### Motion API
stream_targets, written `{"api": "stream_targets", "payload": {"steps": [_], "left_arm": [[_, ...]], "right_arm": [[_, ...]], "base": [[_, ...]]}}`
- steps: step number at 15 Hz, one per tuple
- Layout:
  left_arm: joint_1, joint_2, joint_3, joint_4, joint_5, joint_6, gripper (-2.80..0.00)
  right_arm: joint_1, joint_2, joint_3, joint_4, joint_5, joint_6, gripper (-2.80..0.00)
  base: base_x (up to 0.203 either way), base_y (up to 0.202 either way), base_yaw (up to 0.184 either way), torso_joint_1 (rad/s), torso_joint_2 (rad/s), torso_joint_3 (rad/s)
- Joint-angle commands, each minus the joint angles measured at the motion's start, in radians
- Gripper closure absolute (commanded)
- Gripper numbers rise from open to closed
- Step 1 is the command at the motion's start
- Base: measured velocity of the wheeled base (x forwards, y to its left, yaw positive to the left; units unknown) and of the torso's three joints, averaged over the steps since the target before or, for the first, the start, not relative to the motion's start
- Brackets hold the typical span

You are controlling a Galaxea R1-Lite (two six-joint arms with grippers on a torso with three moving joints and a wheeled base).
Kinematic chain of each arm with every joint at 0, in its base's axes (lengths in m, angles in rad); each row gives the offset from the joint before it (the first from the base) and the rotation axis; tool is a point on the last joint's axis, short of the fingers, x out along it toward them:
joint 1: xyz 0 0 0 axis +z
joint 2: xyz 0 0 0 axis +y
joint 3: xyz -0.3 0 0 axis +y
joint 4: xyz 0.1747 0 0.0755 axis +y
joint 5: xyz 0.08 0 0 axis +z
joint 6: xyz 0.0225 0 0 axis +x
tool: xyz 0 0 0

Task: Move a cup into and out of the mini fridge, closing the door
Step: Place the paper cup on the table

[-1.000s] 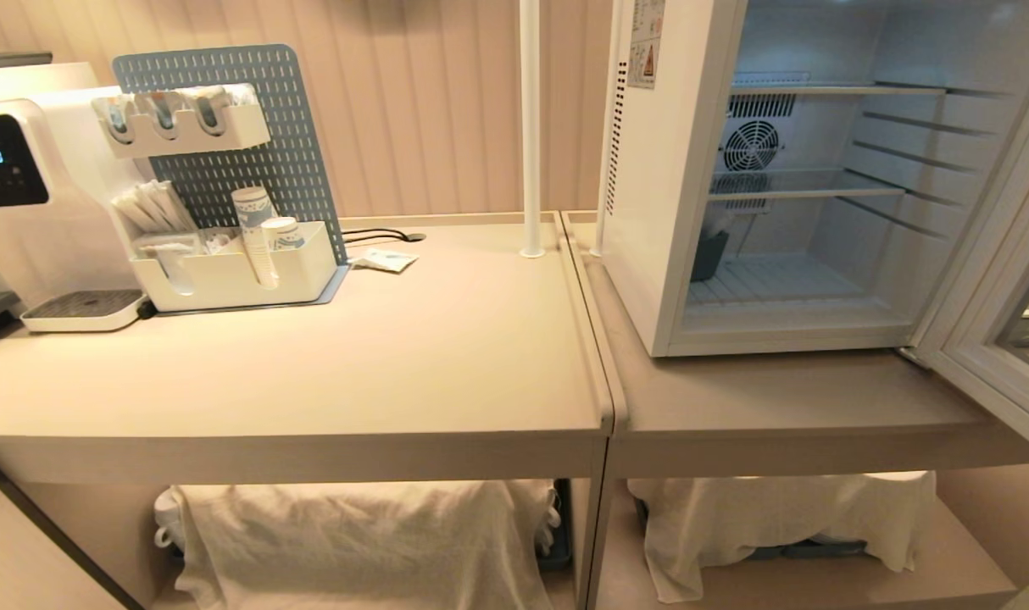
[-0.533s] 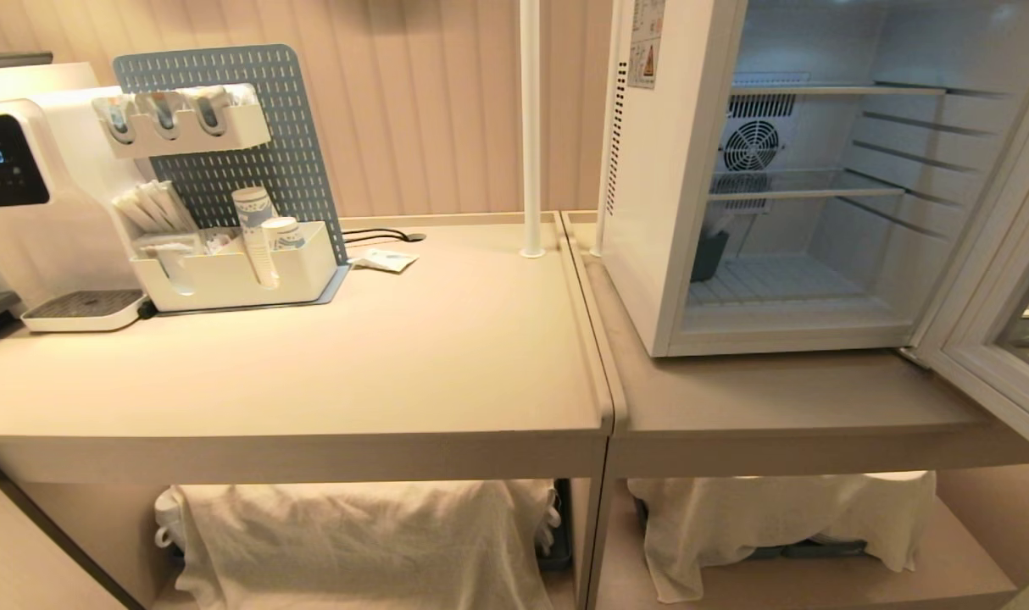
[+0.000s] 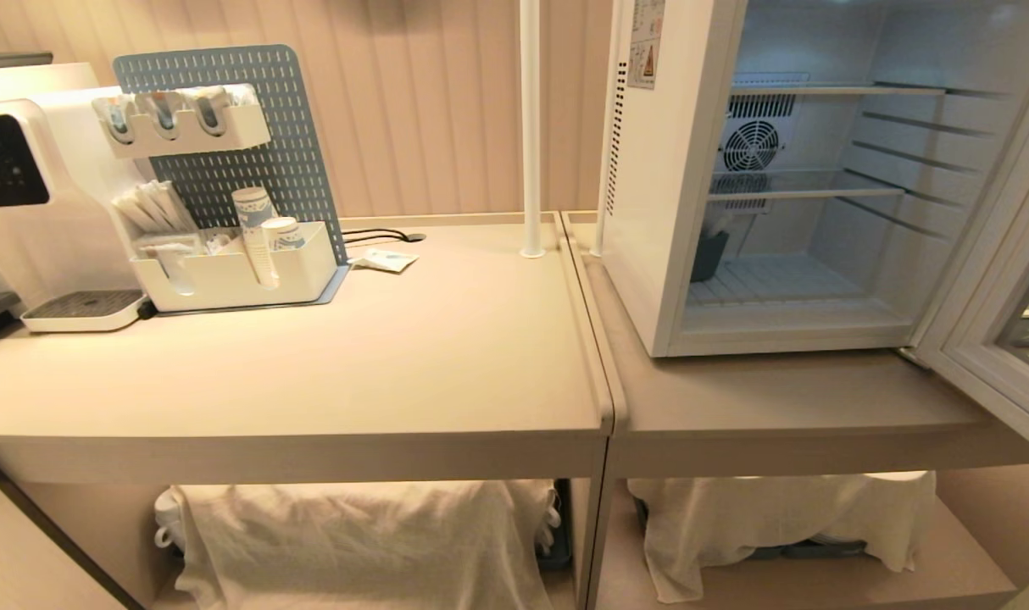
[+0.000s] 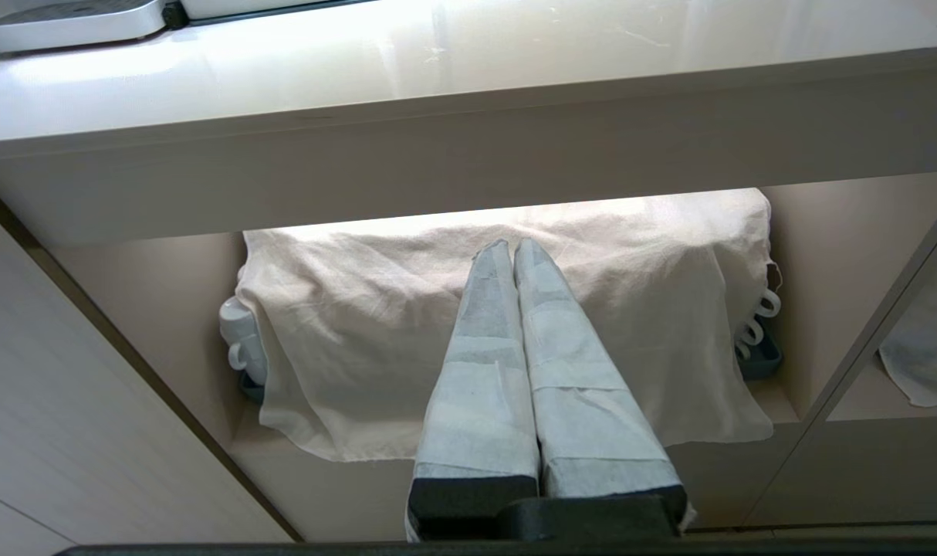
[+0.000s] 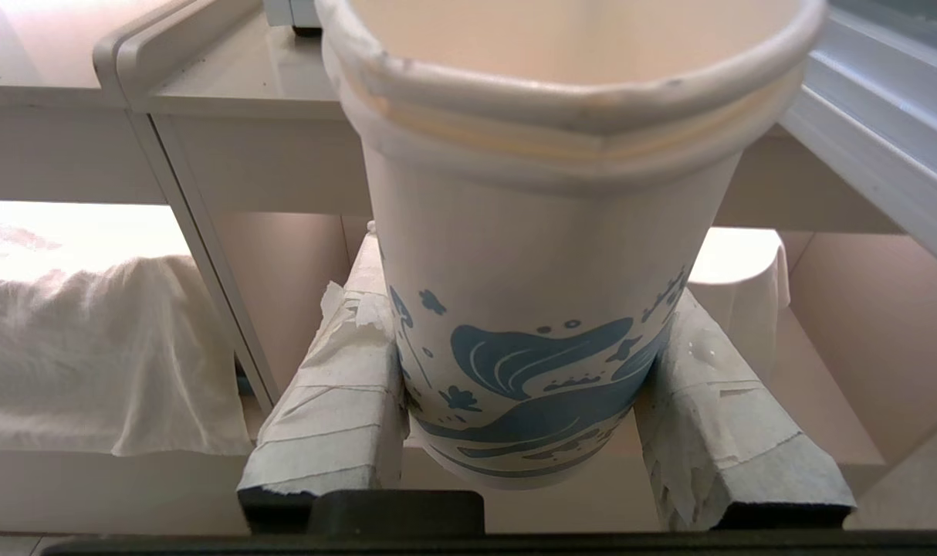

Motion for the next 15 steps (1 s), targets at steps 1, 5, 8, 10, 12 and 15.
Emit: {"api": "stream_targets", "payload": {"steps": [1, 5, 8, 10, 12, 15], "left_arm": [[0.0, 0.001, 0.0, -0.001, 0.001, -0.007, 0.0], [0.0, 0.001, 0.0, 0.0, 0.002, -0.006, 0.0], [0.0, 0.002, -0.001, 0.0, -0.011, 0.061, 0.0], [0.0, 0.001, -0.002, -0.001, -0.022, 0.071, 0.0], [0.0, 0.003, -0.002, -0.001, -0.02, 0.064, 0.0], [0.0, 0.001, -0.002, -0.004, -0.023, 0.062, 0.0]], "right_arm": [[0.0, -0.008, 0.001, -0.001, -0.001, 0.0, 0.0], [0.0, -0.008, 0.001, 0.002, -0.002, 0.006, 0.0], [0.0, -0.008, 0.001, 0.002, -0.002, 0.009, 0.0], [0.0, -0.008, 0.001, 0.002, -0.002, 0.009, 0.0], [0.0, -0.008, 0.001, 0.001, -0.002, 0.003, 0.0], [0.0, -0.008, 0.001, 0.002, -0.002, 0.007, 0.0]], "base": [[0.0, 0.0, 0.0, 0.0, 0.0, 0.0], [0.0, 0.0, 0.0, 0.0, 0.0, 0.0], [0.0, 0.0, 0.0, 0.0, 0.0, 0.0], [0.0, 0.0, 0.0, 0.0, 0.0, 0.0], [-0.001, 0.036, -0.001, 0.004, 0.0, 0.004], [0.0, 0.175, -0.004, 0.005, 0.0, 0.002]]}}
